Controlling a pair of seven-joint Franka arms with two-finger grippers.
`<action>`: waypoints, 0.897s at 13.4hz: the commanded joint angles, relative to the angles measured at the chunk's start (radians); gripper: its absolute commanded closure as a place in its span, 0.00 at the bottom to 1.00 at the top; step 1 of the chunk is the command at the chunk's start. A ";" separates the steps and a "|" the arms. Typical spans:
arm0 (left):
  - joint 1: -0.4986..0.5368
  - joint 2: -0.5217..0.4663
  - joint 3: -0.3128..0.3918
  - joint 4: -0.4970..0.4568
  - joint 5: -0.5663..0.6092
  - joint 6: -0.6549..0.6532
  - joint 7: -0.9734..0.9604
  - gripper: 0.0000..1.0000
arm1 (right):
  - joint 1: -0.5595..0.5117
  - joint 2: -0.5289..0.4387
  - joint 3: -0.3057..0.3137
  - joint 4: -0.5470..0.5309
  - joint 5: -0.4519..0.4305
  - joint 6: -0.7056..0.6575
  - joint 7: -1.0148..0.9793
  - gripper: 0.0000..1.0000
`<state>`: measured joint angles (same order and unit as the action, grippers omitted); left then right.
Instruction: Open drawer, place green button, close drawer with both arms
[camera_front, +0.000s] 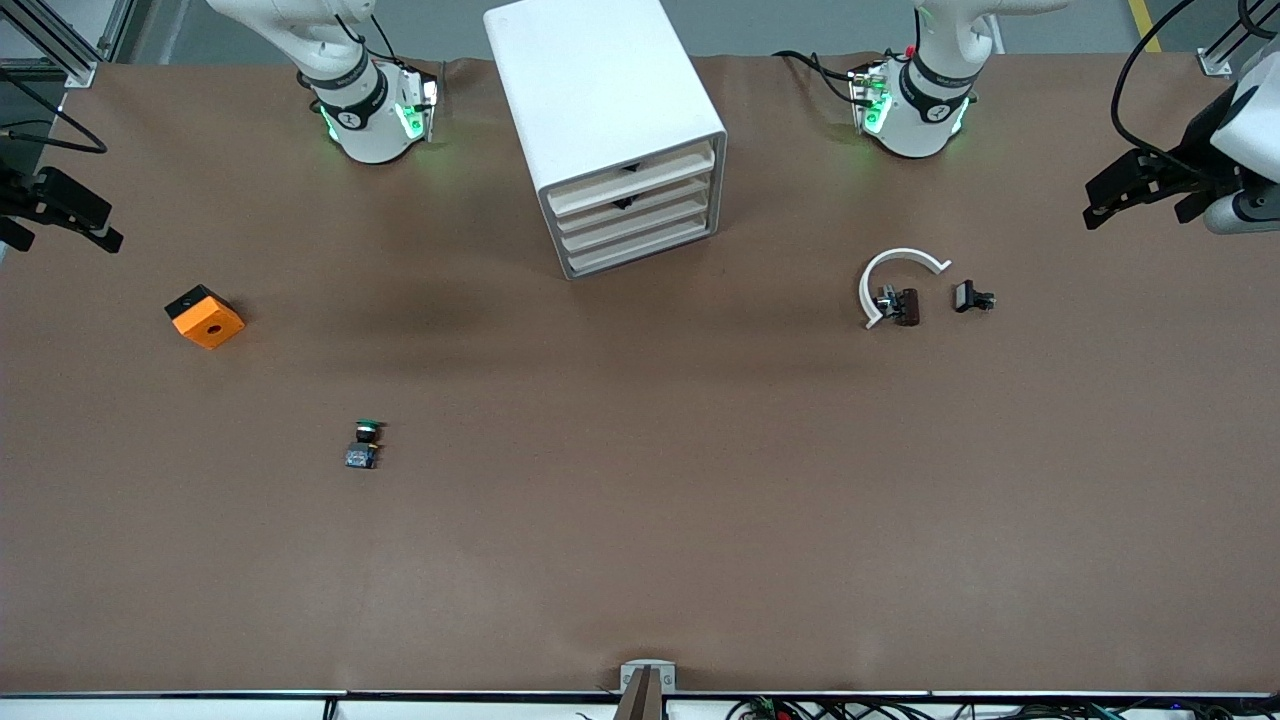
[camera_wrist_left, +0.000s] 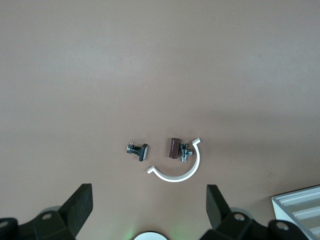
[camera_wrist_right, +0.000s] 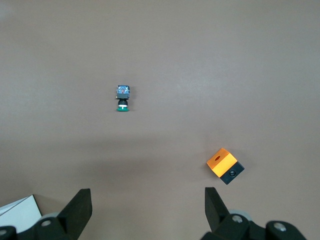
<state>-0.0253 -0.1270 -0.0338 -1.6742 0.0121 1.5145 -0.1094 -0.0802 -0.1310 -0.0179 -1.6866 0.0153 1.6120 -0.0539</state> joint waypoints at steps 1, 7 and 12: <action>0.001 0.013 0.002 0.034 0.002 -0.028 0.017 0.00 | 0.000 -0.012 -0.002 0.001 0.012 -0.004 -0.009 0.00; -0.019 0.153 -0.003 0.144 0.003 -0.036 0.005 0.00 | 0.002 -0.009 -0.002 0.001 0.011 0.002 -0.012 0.00; -0.088 0.331 -0.052 0.177 0.006 0.005 -0.012 0.00 | 0.019 0.174 0.001 0.067 -0.001 0.006 -0.012 0.00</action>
<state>-0.0715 0.1218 -0.0726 -1.5500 0.0122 1.5153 -0.1102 -0.0715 -0.0621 -0.0133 -1.6880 0.0152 1.6227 -0.0571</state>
